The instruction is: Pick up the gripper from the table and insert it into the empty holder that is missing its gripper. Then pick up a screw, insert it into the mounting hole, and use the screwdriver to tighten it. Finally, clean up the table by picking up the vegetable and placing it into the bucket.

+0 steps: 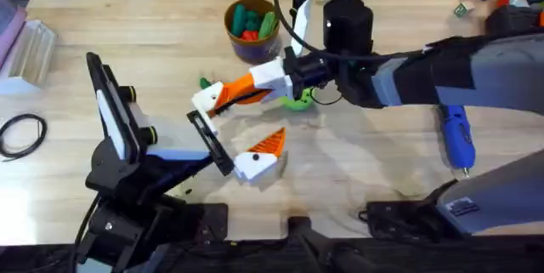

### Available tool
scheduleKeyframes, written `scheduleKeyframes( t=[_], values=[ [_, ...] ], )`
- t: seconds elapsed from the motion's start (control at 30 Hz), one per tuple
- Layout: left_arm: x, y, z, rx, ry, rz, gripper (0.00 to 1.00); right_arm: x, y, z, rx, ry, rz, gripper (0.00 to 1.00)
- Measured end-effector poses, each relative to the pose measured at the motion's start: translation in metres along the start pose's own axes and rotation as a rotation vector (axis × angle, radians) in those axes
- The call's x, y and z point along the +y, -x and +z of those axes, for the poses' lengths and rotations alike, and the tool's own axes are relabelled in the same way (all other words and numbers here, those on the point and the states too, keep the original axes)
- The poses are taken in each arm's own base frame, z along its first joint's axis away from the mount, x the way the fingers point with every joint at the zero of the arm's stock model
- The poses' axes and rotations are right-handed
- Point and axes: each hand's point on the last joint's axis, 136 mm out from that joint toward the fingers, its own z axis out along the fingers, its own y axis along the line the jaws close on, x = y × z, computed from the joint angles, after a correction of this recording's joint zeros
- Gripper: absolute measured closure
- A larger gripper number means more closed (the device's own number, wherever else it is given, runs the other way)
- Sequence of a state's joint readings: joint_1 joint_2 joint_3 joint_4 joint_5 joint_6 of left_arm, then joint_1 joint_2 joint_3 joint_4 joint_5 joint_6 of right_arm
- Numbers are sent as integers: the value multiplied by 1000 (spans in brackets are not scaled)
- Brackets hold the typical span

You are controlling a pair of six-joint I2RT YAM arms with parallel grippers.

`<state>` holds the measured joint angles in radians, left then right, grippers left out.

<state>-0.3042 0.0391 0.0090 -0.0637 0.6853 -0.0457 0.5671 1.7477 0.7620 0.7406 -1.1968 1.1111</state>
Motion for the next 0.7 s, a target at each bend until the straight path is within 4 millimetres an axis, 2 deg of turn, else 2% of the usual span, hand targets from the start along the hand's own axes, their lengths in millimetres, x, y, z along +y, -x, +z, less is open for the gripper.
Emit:
scheduleKeyframes(
  t=[0.17,0.37,0.43,0.53,0.7],
  values=[
    [0,0,0,0,-1,1,15,1,-1,0,6,4,-28,988],
    [-1,0,0,0,-5,8,15,2,-4,0,21,11,-42,894],
    [-4,0,0,0,-23,14,15,3,-6,1,33,18,-50,801],
    [-17,-1,0,4,-92,30,14,7,-20,12,92,38,-69,655],
    [-27,-1,-1,5,-149,41,15,6,-33,21,147,54,-78,487]
  ],
)
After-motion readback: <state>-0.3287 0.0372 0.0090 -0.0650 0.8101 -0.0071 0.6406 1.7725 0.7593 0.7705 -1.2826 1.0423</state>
